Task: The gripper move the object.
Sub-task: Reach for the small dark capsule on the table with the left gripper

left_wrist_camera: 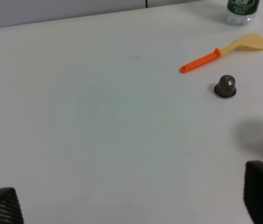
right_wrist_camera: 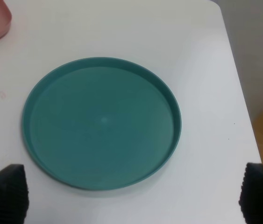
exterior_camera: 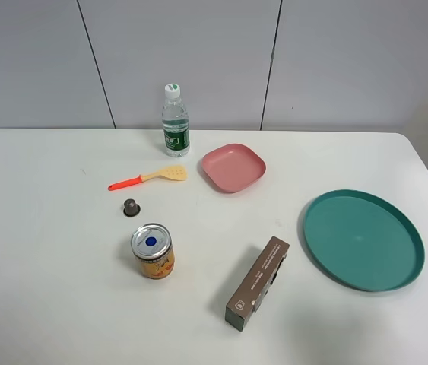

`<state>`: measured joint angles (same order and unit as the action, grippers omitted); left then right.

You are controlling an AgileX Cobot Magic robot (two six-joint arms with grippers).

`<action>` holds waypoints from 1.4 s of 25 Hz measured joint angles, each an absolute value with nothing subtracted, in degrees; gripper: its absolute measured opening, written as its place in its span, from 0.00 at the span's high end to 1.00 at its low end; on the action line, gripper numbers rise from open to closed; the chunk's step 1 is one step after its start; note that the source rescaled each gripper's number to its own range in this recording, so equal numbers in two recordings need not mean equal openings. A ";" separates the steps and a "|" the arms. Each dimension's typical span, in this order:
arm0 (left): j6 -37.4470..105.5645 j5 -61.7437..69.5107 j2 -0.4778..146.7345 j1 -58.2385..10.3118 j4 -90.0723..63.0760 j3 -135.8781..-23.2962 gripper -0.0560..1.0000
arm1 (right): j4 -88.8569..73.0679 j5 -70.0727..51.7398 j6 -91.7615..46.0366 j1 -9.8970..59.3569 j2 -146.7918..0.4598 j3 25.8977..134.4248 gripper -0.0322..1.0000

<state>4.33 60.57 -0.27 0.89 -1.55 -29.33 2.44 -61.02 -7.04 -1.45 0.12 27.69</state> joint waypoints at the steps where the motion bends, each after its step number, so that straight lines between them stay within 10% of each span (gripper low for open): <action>1: 4.33 60.57 -0.27 0.89 -1.55 -29.33 0.00 | 2.44 -61.02 -7.04 -1.45 0.12 27.69 0.00; 35: 11.00 56.26 42.63 0.21 -7.32 -46.87 0.00 | 2.44 -61.02 -7.04 -1.45 0.12 27.69 0.00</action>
<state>11.00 56.26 42.63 0.21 -7.32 -46.87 2.44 -61.02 -7.04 -1.45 0.12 27.69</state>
